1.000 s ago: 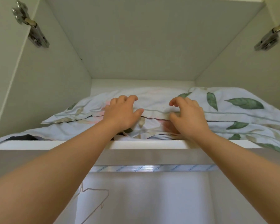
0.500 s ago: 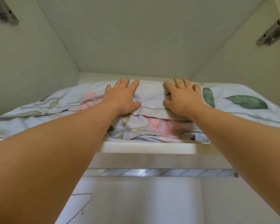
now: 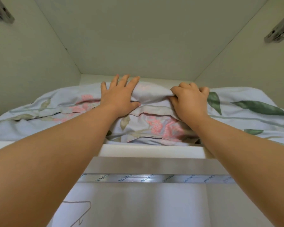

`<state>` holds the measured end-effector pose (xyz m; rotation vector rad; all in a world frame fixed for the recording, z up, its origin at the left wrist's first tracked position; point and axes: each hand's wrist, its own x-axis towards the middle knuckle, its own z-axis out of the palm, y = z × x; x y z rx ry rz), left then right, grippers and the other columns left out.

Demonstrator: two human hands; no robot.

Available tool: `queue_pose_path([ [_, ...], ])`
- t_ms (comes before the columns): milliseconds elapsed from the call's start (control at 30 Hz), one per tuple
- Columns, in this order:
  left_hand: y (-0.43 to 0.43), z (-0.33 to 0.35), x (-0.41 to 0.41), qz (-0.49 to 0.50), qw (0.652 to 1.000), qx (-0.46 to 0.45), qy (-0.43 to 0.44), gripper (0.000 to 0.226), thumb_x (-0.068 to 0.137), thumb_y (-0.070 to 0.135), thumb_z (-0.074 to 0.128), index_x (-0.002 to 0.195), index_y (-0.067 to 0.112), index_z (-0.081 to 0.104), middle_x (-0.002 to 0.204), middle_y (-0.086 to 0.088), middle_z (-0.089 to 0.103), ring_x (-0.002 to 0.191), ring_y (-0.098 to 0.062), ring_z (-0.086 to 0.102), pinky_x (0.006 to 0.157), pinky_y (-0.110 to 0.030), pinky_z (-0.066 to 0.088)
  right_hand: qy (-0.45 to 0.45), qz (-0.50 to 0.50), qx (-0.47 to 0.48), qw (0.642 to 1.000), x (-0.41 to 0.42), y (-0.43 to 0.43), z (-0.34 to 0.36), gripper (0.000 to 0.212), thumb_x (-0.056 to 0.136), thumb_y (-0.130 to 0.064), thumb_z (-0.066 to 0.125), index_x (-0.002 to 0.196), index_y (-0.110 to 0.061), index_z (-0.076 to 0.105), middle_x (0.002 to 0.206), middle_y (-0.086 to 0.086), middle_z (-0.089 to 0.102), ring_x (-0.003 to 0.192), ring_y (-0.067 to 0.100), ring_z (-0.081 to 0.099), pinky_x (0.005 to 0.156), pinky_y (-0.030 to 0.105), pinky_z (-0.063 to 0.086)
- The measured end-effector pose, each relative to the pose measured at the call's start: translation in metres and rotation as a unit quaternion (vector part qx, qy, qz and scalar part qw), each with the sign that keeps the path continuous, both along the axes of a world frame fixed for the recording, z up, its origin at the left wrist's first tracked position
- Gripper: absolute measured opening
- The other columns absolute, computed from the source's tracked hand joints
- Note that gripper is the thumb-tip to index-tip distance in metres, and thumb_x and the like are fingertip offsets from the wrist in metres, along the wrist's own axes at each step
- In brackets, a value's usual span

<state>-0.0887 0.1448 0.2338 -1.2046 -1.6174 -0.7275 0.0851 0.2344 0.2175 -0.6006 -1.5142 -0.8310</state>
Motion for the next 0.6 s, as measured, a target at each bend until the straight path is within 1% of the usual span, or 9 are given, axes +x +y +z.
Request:
queue_pose_path([
  [100,-0.002,-0.001,0.003,-0.027,1.000,0.012,0.004,0.062,0.087,0.042,0.052,0.142,0.035,0.023,0.153,0.002,0.026,0.143,-0.024,0.018,0.112,-0.058,0.009,-0.011,0.021,0.080,0.996,0.003,-0.002,-0.003,0.019,0.084,-0.014,0.051,0.077,-0.006,0.067,0.079,0.011,0.062,0.081,0.033,0.057,0.066,0.026,0.004],
  [200,-0.009,-0.003,0.007,-0.067,0.997,0.049,0.003,0.030,0.087,0.028,0.050,0.117,0.026,0.052,0.126,-0.003,0.056,0.121,-0.027,0.047,0.106,-0.049,0.022,-0.036,0.011,0.087,0.995,0.004,-0.012,-0.009,0.016,0.071,-0.014,0.054,0.061,-0.006,0.064,0.062,0.011,0.059,0.058,0.032,0.058,0.061,0.029,0.023],
  [267,-0.015,-0.006,0.014,-0.055,0.997,0.043,0.026,0.017,0.085,0.020,0.050,0.101,0.017,0.056,0.109,-0.010,0.062,0.104,-0.031,0.055,0.086,-0.038,0.034,-0.057,0.009,0.087,0.995,0.006,-0.018,-0.018,0.013,0.067,-0.015,0.057,0.058,-0.008,0.062,0.057,0.010,0.058,0.051,0.032,0.057,0.054,0.027,0.027],
  [300,-0.018,-0.008,0.017,-0.047,0.998,0.028,0.037,0.013,0.085,0.018,0.051,0.096,0.014,0.056,0.104,-0.012,0.062,0.099,-0.033,0.056,0.076,-0.035,0.034,-0.066,0.008,0.094,0.993,0.010,-0.021,-0.022,0.011,0.066,-0.016,0.059,0.059,-0.009,0.062,0.057,0.010,0.058,0.051,0.032,0.057,0.054,0.028,0.028],
  [367,-0.026,-0.016,0.022,-0.039,0.998,-0.010,0.044,0.007,0.084,0.018,0.052,0.088,0.014,0.056,0.100,-0.014,0.064,0.094,-0.035,0.057,0.066,-0.032,0.032,-0.072,-0.030,0.073,0.994,0.021,-0.027,-0.030,0.015,0.073,-0.025,0.057,0.076,-0.015,0.067,0.074,0.009,0.064,0.067,0.033,0.061,0.063,0.033,0.034],
  [400,-0.030,-0.020,0.022,-0.039,0.998,-0.024,0.044,0.006,0.084,0.018,0.053,0.087,0.015,0.056,0.100,-0.014,0.065,0.094,-0.035,0.058,0.065,-0.031,0.031,-0.069,-0.057,0.029,0.996,0.029,-0.032,-0.032,0.022,0.078,-0.033,0.058,0.094,-0.020,0.067,0.094,0.008,0.065,0.086,0.034,0.061,0.075,0.040,0.037],
  [467,-0.037,-0.028,0.024,-0.042,0.998,-0.025,0.034,0.007,0.084,0.020,0.054,0.087,0.015,0.058,0.099,-0.013,0.066,0.094,-0.034,0.058,0.064,-0.030,0.030,-0.063,-0.102,-0.123,0.985,0.051,-0.044,-0.033,0.057,0.078,-0.057,0.058,0.127,-0.032,0.046,0.133,0.003,0.048,0.121,0.031,0.043,0.101,0.053,0.025],
  [533,-0.041,-0.036,0.028,-0.039,0.999,-0.004,0.013,0.008,0.084,0.017,0.053,0.088,0.016,0.060,0.098,-0.012,0.066,0.092,-0.034,0.058,0.064,-0.030,0.029,-0.054,-0.122,-0.208,0.969,0.068,-0.051,-0.032,0.075,0.074,-0.069,0.053,0.137,-0.035,0.031,0.143,0.002,0.038,0.130,0.031,0.033,0.106,0.058,0.019],
  [600,-0.042,-0.044,0.036,-0.036,0.998,0.036,-0.032,0.015,0.084,0.009,0.049,0.089,0.017,0.061,0.098,-0.011,0.067,0.091,-0.034,0.058,0.064,-0.031,0.029,-0.068,-0.122,-0.246,0.959,0.074,-0.055,-0.030,0.061,0.082,-0.063,0.049,0.134,-0.035,0.036,0.139,0.003,0.043,0.127,0.032,0.037,0.102,0.054,0.027],
])
